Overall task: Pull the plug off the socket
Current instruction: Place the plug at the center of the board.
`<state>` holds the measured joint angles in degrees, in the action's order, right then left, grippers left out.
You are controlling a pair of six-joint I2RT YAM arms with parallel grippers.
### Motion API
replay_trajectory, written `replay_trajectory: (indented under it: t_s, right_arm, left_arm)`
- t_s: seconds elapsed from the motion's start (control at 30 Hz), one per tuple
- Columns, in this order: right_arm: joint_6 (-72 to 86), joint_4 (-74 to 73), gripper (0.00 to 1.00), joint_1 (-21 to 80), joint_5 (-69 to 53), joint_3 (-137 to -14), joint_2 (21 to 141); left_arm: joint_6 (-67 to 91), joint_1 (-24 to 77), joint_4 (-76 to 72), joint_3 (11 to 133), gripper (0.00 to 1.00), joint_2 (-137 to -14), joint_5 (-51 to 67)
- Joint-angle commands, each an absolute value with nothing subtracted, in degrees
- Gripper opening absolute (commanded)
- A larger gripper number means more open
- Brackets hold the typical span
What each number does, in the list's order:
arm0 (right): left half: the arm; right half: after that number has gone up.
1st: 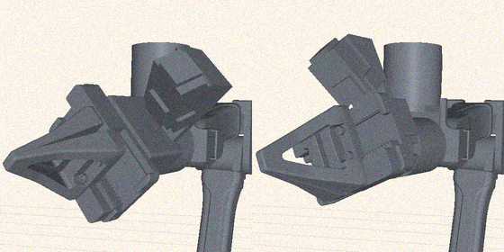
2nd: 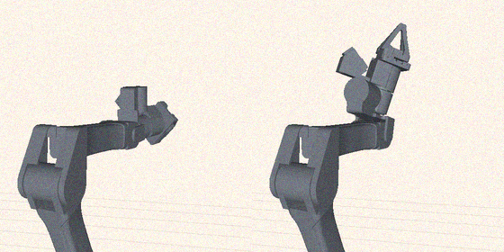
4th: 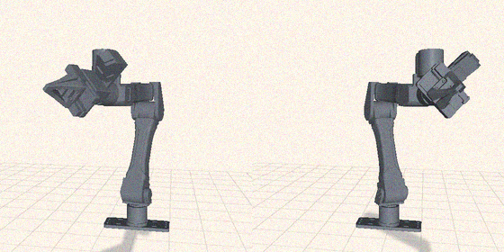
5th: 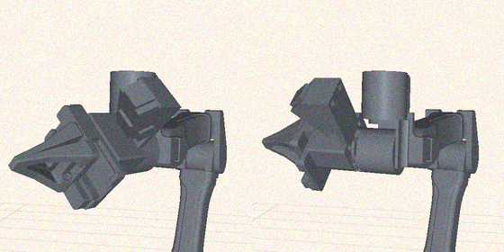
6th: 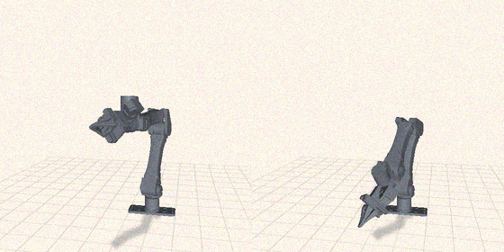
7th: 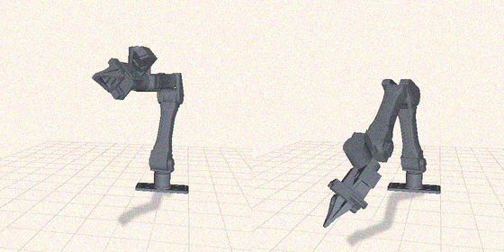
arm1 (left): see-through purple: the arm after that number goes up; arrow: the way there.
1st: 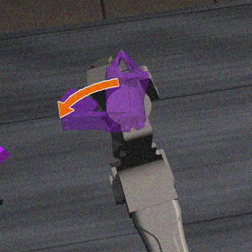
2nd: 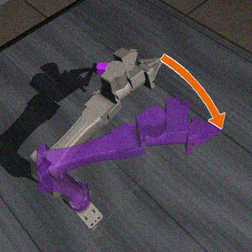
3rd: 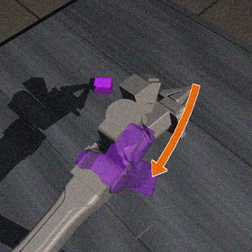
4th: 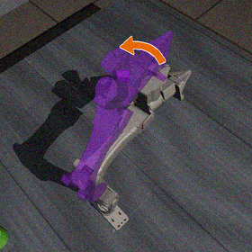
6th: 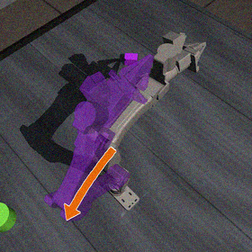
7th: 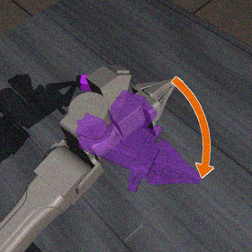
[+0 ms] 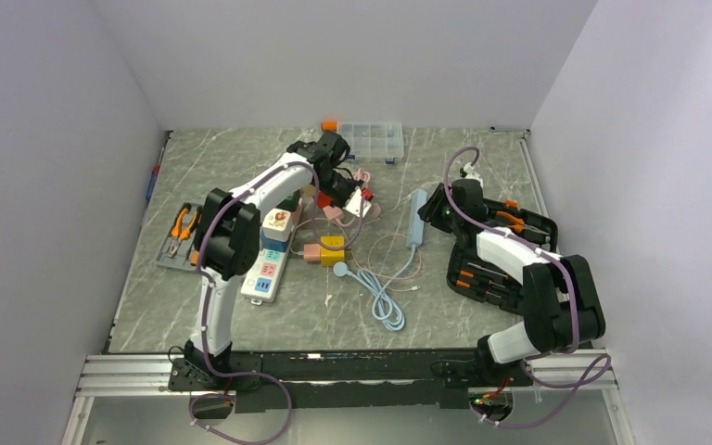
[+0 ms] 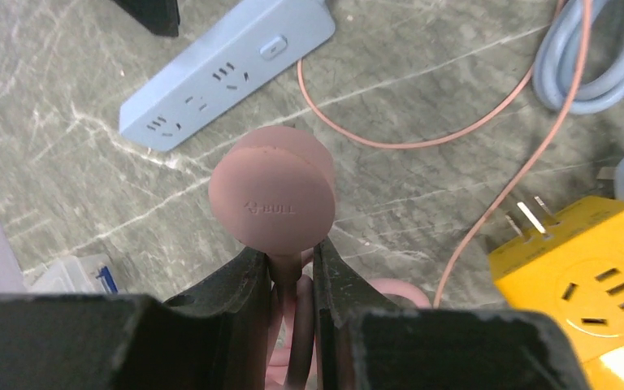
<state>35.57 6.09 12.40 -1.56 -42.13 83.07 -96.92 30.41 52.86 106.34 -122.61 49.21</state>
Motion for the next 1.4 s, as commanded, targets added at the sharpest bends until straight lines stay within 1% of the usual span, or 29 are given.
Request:
replay_trajectory:
  t_s: [0.0,0.1,0.2,0.4,0.43,0.53,0.57,0.6,0.63,0.67,0.8,0.9,1.0,1.2,1.23,1.27,1.37]
  right_arm:
    - [36.1,7.2,0.45,12.2,-1.6,-42.1,83.7]
    - [36.1,5.7,0.46,12.3,-1.2,-42.8,84.6]
    - [36.0,4.4,0.48,12.4,-0.8,-43.0,85.1]
    - [35.9,3.3,0.47,12.8,-0.7,-41.5,84.3]
    - [35.7,2.8,0.47,13.1,-0.4,-41.4,84.2]
    - [35.2,1.5,0.46,14.3,0.0,-41.3,84.1]
    - [35.1,1.4,0.45,14.8,0.0,-41.4,84.2]
    - [35.1,1.2,0.45,15.1,0.0,-41.4,84.3]
    - [35.1,1.0,0.43,15.5,0.0,-41.5,84.6]
    - [35.2,0.9,0.41,15.8,0.0,-41.7,85.0]
    - [34.9,-0.4,0.26,15.9,2.4,-44.4,87.8]
    - [34.5,-3.5,0.14,15.9,4.2,-48.3,91.3]
    - [33.9,-5.3,0.1,15.9,6.9,-52.3,94.9]
    - [32.9,-8.5,0.1,15.9,9.4,-61.8,100.8]
    - [32.9,-9.3,0.12,15.9,9.4,-62.9,100.5]
    - [32.9,-9.5,0.16,15.9,9.5,-62.9,99.2]
    - [32.1,-9.8,0.38,18.2,11.2,-61.1,93.1]
  left_arm:
    - [-94.0,30.6,47.1,109.8,0.0,-124.1,46.0]
    - [-89.4,31.7,41.2,109.9,0.0,-126.3,38.6]
    - [-86.6,32.5,37.9,112.7,0.0,-130.3,31.0]
    - [-83.0,33.6,32.7,118.7,0.0,-137.3,17.5]
    - [-82.2,34.0,31.3,118.7,0.03,-138.0,15.2]
    - [-80.6,34.8,28.8,119.0,0.27,-139.5,9.4]
    - [-79.5,34.9,28.4,118.9,0.39,-139.5,8.4]
    - [-78.3,35.0,27.9,118.7,0.6,-139.2,7.9]
    - [-77.3,35.0,28.3,118.6,0.89,-138.6,8.2]
    - [-76.3,35.1,28.8,118.4,0.98,-137.8,8.5]
    - [-71.6,35.0,32.4,117.6,0.99,-132.1,11.4]
    - [-65.4,35.1,39.0,120.0,0.99,-127.9,13.5]
    - [-58.4,35.0,48.7,123.0,0.99,-123.8,14.9]
    - [-48.3,33.6,62.2,119.6,0.99,-114.5,16.0]
    - [-46.6,32.9,64.4,119.1,0.99,-113.1,16.8]
    - [-45.1,32.1,66.4,118.9,0.99,-112.6,18.0]
    - [-41.2,29.3,72.6,118.6,0.99,-110.7,22.1]
